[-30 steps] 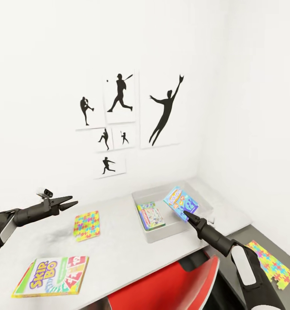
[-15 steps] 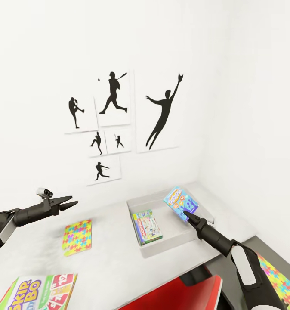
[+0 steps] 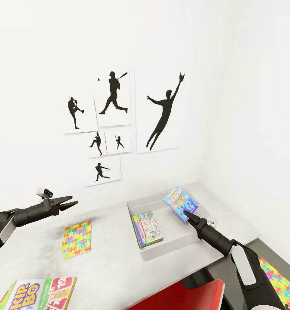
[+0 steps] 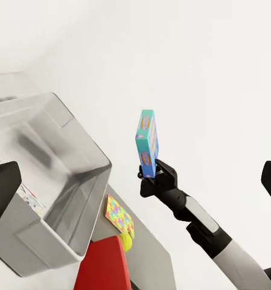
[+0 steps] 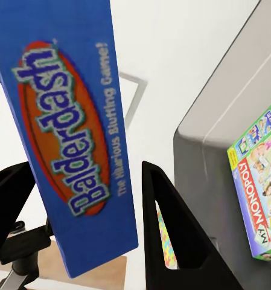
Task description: Put all the toys in the child's room - the three board games (two on the bed and one on the table), the two jigsaw puzzles on the table, and the tennis ball on the table - inside the toy box on the table in the child's room.
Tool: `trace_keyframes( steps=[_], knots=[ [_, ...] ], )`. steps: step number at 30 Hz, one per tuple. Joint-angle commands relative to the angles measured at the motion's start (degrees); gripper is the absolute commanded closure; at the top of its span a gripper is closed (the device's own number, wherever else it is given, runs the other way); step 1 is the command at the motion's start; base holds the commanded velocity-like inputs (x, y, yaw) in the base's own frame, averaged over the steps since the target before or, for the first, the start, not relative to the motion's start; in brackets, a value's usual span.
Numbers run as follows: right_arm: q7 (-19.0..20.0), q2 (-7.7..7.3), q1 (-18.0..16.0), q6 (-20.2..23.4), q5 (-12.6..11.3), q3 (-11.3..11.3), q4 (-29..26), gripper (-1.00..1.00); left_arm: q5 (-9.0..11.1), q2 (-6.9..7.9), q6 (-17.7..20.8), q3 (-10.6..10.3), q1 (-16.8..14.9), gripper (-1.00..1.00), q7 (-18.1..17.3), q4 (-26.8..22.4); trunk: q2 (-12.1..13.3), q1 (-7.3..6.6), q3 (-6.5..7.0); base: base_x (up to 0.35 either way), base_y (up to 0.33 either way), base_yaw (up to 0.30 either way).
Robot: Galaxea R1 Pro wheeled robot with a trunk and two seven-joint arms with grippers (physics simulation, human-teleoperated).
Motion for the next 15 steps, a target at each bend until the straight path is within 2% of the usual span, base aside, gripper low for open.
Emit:
trace_keyframes(
  steps=[1,12,15],
  knots=[
    [0.12,0.01,-0.06,0.32,-0.09,-0.09,0.00,1.00,0.05,0.02,0.61,-0.06,-0.03,-1.00,-0.20,0.00,-0.13,0.04,-0.14,0.000,0.000,0.000],
    [-0.14,0.01,-0.06,0.26,-0.09,-0.09,-0.06,1.00,0.09,0.00,0.61,-0.06,-0.05,-1.00,-0.20,0.00,-0.13,0.04,-0.14,0.000,0.000,0.000],
    [-0.68,0.42,0.03,-0.27,0.34,-0.44,0.13,1.00,0.14,-0.17,0.69,0.02,0.30,-1.00,-0.20,0.00,-0.13,0.04,-0.14,0.000,0.000,0.000]
  ],
)
